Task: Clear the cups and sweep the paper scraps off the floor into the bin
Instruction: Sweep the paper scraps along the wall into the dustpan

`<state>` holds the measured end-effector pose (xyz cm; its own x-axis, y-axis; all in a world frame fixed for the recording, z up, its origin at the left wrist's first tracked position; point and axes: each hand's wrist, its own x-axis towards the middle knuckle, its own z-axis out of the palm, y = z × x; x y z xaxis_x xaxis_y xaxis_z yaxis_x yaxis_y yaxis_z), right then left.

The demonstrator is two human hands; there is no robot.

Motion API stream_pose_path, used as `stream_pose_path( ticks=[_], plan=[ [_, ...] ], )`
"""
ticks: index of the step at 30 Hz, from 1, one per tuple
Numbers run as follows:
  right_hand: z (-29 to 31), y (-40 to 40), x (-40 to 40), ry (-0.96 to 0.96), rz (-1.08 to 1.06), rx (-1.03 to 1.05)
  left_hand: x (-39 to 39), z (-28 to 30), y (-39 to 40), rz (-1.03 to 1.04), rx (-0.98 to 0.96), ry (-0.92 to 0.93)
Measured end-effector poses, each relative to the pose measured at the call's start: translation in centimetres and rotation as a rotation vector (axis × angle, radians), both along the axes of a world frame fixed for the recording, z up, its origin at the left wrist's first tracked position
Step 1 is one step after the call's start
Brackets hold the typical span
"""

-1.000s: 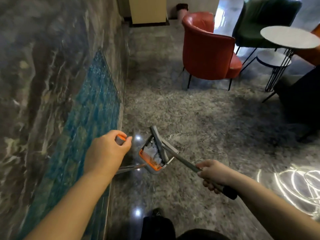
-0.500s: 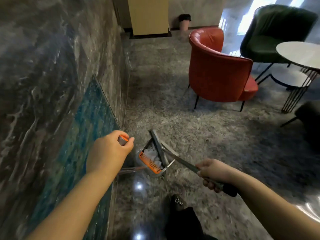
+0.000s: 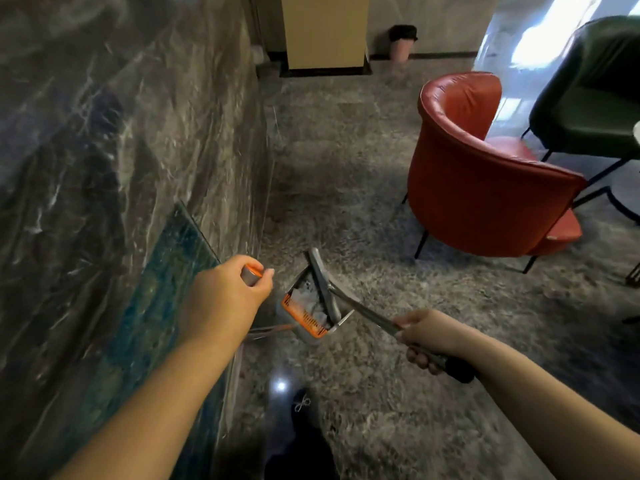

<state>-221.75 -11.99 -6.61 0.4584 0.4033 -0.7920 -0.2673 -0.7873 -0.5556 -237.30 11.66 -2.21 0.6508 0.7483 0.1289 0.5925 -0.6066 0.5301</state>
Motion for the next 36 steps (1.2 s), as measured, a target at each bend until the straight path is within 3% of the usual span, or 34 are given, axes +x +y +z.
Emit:
stream_pose_path(
  ticks=[13, 36],
  plan=[
    [0.4, 17.2, 19.6, 0.005, -0.061, -0.007, 22.3, -0.4, 18.6, -0.101, 0.057, 0.003],
    [0.2, 35.5, 62.8, -0.108, 0.009, 0.024, 64.3, 0.7, 35.6, -0.068, 0.029, -0.045]
  ],
)
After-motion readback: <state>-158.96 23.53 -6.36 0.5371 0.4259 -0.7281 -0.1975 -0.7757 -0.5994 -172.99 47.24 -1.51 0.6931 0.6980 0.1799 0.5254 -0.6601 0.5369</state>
